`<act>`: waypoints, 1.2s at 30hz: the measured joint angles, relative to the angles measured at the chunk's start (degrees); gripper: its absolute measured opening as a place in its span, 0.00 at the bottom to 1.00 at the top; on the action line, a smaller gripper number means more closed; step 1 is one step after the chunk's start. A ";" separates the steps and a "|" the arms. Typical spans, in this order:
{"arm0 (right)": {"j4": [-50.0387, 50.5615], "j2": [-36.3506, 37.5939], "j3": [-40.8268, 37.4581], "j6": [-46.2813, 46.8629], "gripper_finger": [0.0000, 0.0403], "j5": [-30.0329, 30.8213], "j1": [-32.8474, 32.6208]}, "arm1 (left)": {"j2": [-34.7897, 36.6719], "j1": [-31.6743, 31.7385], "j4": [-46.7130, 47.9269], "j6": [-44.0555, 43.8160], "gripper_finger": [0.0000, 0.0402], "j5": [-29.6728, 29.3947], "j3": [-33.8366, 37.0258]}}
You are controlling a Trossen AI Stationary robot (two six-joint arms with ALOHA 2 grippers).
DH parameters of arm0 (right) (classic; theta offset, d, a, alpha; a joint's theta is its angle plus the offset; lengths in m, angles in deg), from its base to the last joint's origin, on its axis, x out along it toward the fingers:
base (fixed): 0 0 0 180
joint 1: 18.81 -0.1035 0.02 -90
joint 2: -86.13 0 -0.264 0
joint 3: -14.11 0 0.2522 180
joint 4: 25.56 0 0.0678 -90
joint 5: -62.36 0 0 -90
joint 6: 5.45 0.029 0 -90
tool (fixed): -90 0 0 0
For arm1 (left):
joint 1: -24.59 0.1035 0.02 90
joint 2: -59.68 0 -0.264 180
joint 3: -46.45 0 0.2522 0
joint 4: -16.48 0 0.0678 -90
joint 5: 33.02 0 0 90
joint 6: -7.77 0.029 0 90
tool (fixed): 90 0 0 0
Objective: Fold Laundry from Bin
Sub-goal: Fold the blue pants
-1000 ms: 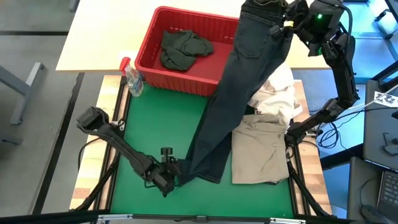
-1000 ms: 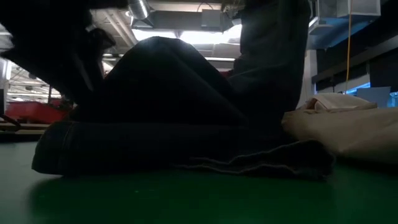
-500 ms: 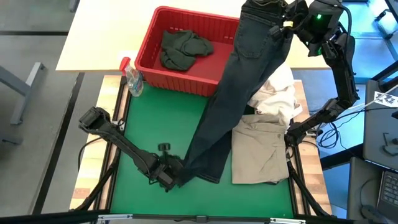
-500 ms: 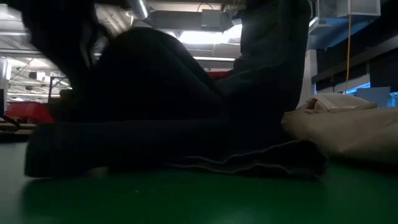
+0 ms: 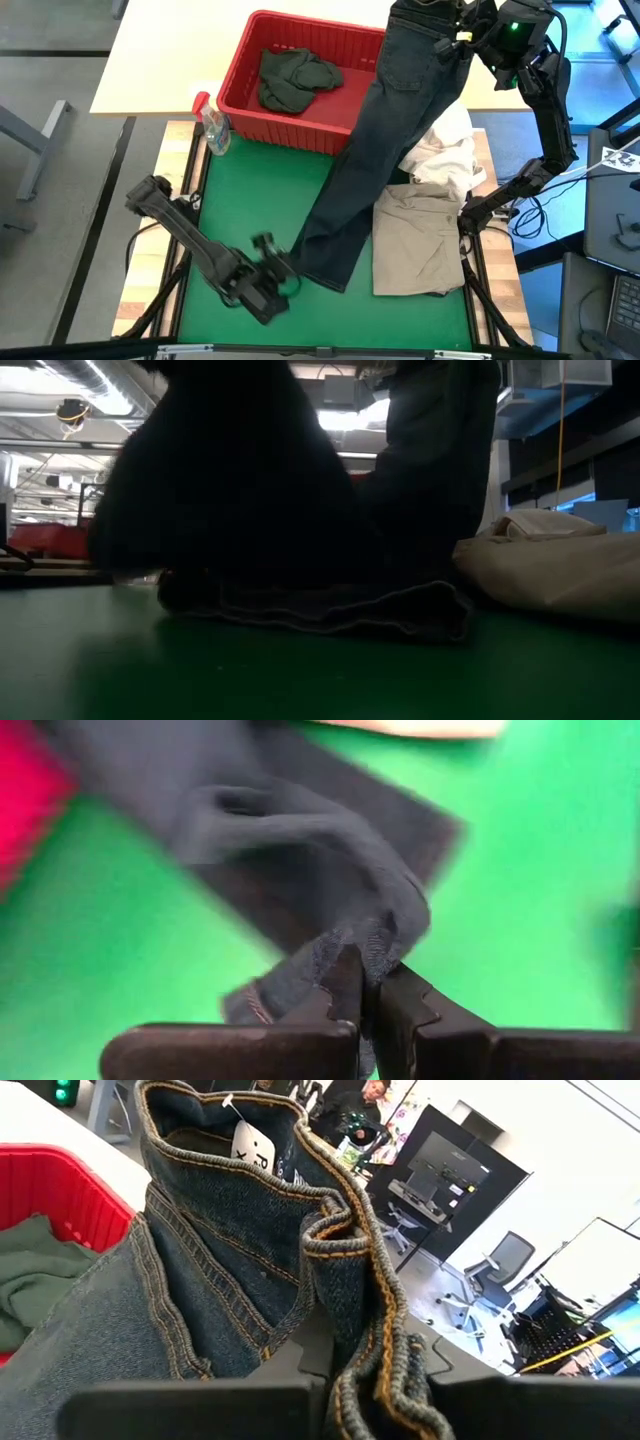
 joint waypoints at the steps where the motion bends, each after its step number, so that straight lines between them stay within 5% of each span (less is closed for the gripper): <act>1: 0.00 0.00 0.00 0.09 0.11 -0.03 0.00 | -0.73 0.01 -5.16 2.16 0.01 1.44 1.53; 5: 0.02 0.00 0.00 0.49 0.11 -0.48 0.00 | -1.58 0.49 -10.61 5.31 0.01 8.94 4.32; 9: 0.02 0.00 0.00 1.91 0.11 -0.83 0.00 | 0.08 0.75 9.06 3.61 0.01 10.71 -1.52; 12: -0.03 -0.02 0.00 3.12 0.11 -1.94 0.00 | 1.29 1.76 26.04 1.42 0.01 6.08 -9.14; 16: -0.76 -0.02 -0.02 3.30 0.11 -2.01 0.00 | 7.29 5.06 18.18 10.55 0.01 -6.65 -15.50; 21: -2.30 -0.04 -0.02 3.36 0.11 -2.03 0.00 | 9.75 4.98 21.62 15.38 0.01 -18.61 -25.89; 25: -2.36 -0.15 -0.02 3.16 0.11 -3.43 0.00 | 10.17 3.23 23.91 20.01 0.00 -23.63 -26.63; 31: -3.17 -0.64 -0.02 2.16 0.11 -3.52 0.00 | 12.30 4.88 21.38 34.32 0.00 -40.99 -26.65; 36: -8.10 -0.98 -0.04 1.20 0.11 -3.70 1.37 | 14.82 8.87 22.07 38.34 0.00 -37.22 -26.71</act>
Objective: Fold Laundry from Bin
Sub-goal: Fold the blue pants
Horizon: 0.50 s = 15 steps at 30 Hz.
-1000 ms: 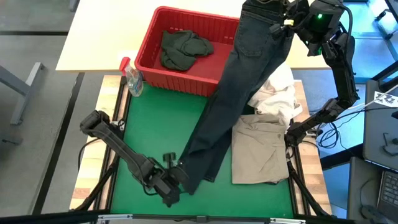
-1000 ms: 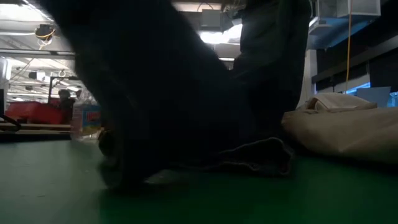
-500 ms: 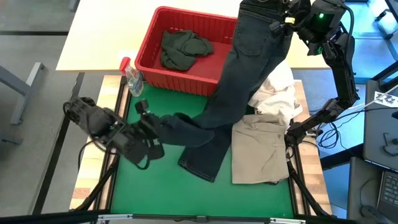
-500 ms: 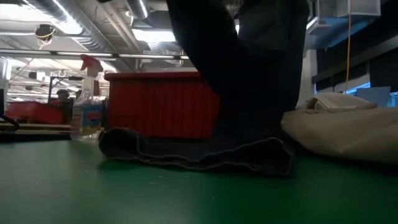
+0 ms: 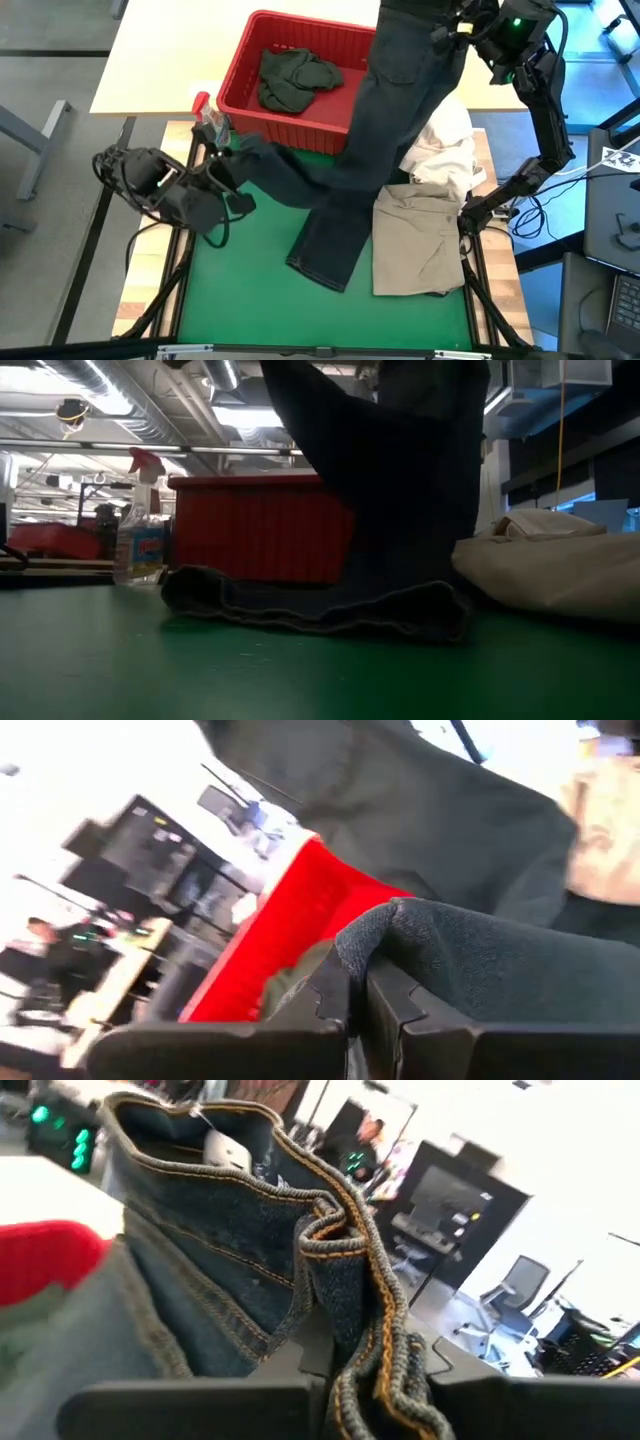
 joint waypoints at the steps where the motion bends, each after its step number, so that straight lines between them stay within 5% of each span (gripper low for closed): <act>1: -1.36 -0.05 -0.02 0.00 0.11 -0.29 0.94 | 0.26 0.60 0.00 -0.14 0.00 1.45 0.00; 5: -6.10 -0.48 0.01 0.56 0.11 -2.92 5.33 | 0.50 1.23 -0.06 -3.29 0.00 8.03 0.00; 8: -5.99 -1.69 0.07 2.15 0.11 -6.00 8.78 | -0.75 0.84 -2.09 -6.59 0.00 18.91 2.48; 15: -2.22 -5.52 -0.04 3.77 0.11 -8.95 12.62 | -4.54 -1.43 -20.18 -13.18 0.00 34.58 23.64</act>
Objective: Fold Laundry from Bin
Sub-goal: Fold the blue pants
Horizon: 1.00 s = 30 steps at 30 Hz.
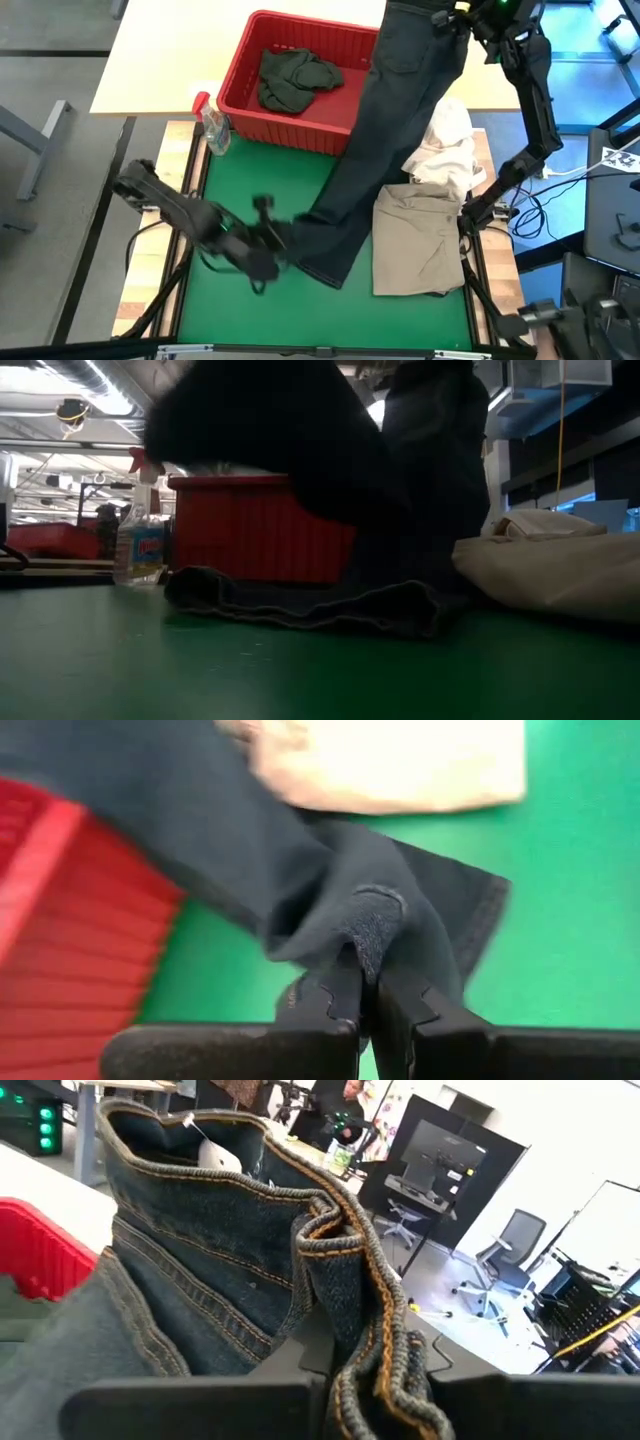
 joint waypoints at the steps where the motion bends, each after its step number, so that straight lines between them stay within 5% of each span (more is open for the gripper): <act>1: -0.07 -0.26 0.01 0.02 0.11 -0.07 0.36 | -0.59 -0.39 -4.35 -0.13 0.00 0.53 3.86; 4: -0.30 -0.67 0.02 -0.21 0.11 -0.41 0.97 | -3.23 -0.51 -18.76 -0.68 0.00 4.54 14.00; 7: -0.93 -0.69 0.02 -0.58 0.11 -1.29 1.40 | -5.59 -0.26 -27.98 -6.09 0.00 16.92 19.85; 10: -1.33 -0.44 0.02 -0.64 0.11 -1.87 1.41 | -8.26 -0.91 -26.42 -15.91 0.00 27.87 21.07; 12: -1.50 -0.39 0.02 -0.66 0.11 -2.41 1.42 | -9.53 -1.88 -18.46 -20.60 0.00 30.24 19.86; 15: -1.88 -0.45 0.02 -0.70 0.11 -3.91 1.42 | -9.07 -2.77 -1.13 -26.41 0.00 25.36 14.65; 18: -3.06 -0.63 0.02 -0.71 0.11 -5.32 1.42 | -8.71 -2.60 22.25 -40.14 0.00 11.06 5.76; 20: -3.54 -0.74 0.02 -0.60 0.11 -6.10 1.42 | -7.50 -2.84 20.91 -43.30 0.00 -0.61 2.99; 22: -3.58 -0.89 0.02 -0.58 0.11 -7.35 1.42 | -6.60 -3.60 17.03 -40.97 0.00 -5.99 3.09; 30: -2.70 -0.96 0.04 -0.53 0.11 -9.14 1.42 | -12.97 0.42 -5.32 -28.66 0.00 9.87 10.82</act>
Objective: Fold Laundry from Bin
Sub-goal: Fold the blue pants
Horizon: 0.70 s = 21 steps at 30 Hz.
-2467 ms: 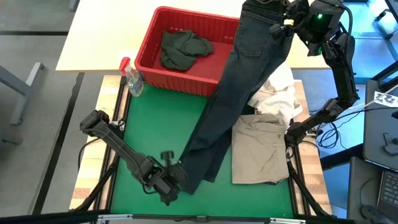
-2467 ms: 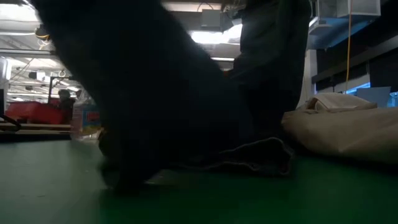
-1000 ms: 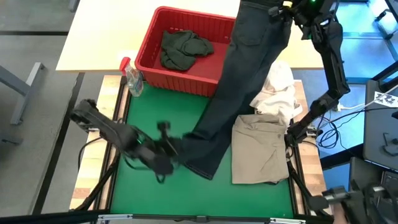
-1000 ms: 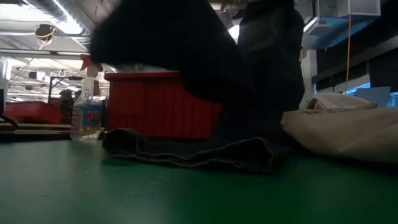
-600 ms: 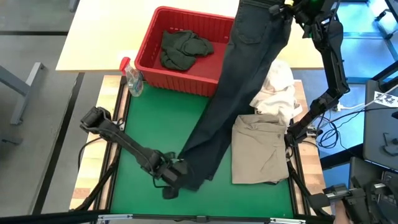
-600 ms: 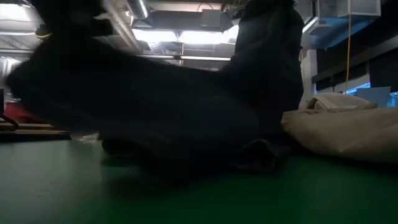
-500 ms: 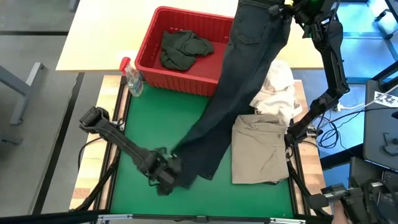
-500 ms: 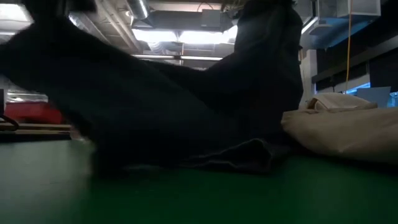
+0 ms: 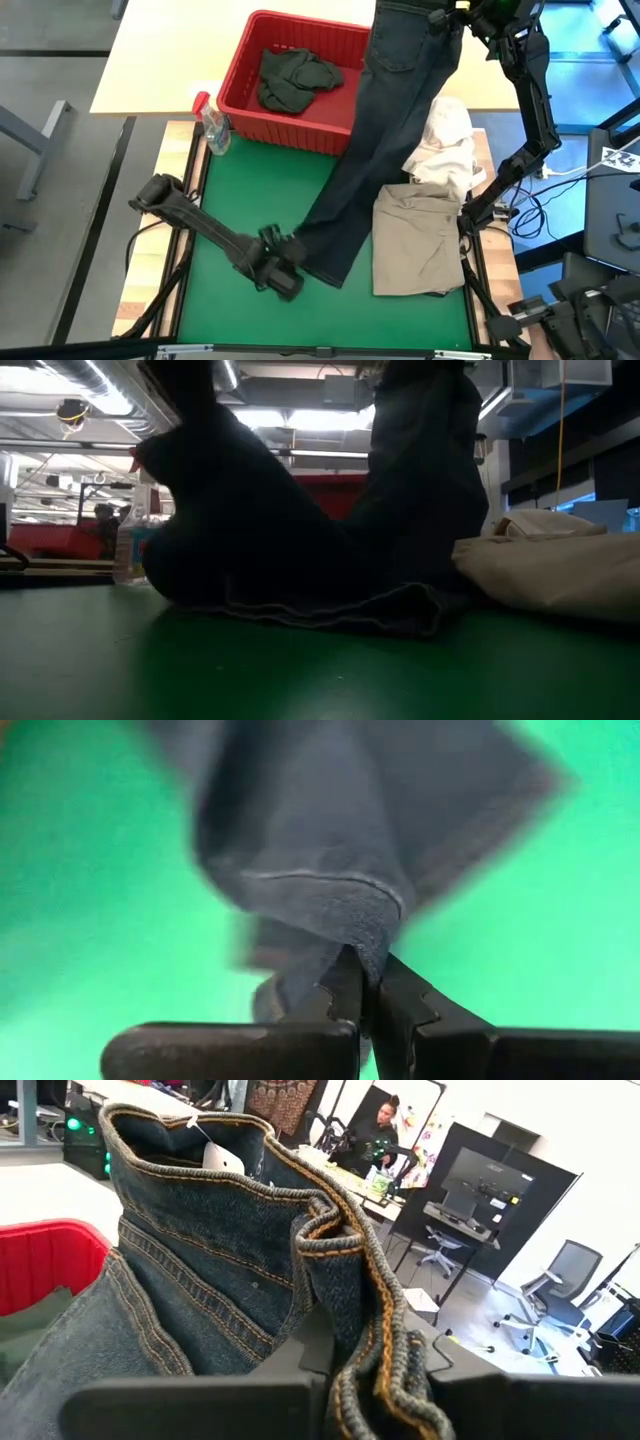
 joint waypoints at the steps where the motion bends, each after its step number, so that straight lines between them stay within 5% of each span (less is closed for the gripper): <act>1: 0.26 0.00 0.00 0.00 0.11 -0.09 0.00 | -0.88 -0.08 -5.57 1.41 0.00 2.15 1.16; 4: 0.56 0.00 0.00 0.00 0.11 -0.25 0.00 | -4.41 -0.38 -22.66 5.17 0.02 7.44 4.13; 7: 0.61 0.00 0.00 0.10 0.11 -0.70 0.00 | -7.49 -0.76 -28.91 6.52 0.06 9.10 4.55; 12: 0.72 0.00 0.00 0.22 0.11 -1.03 0.00 | -8.31 -0.08 -30.20 3.38 0.21 19.75 4.53; 18: 0.70 -0.02 0.00 0.46 0.11 -1.16 -0.02 | -4.89 3.24 -23.51 5.13 0.39 44.66 3.34; 21: 0.66 -0.02 0.00 0.46 0.11 -1.16 -0.02 | 0.40 3.90 -17.84 5.83 0.43 40.54 3.20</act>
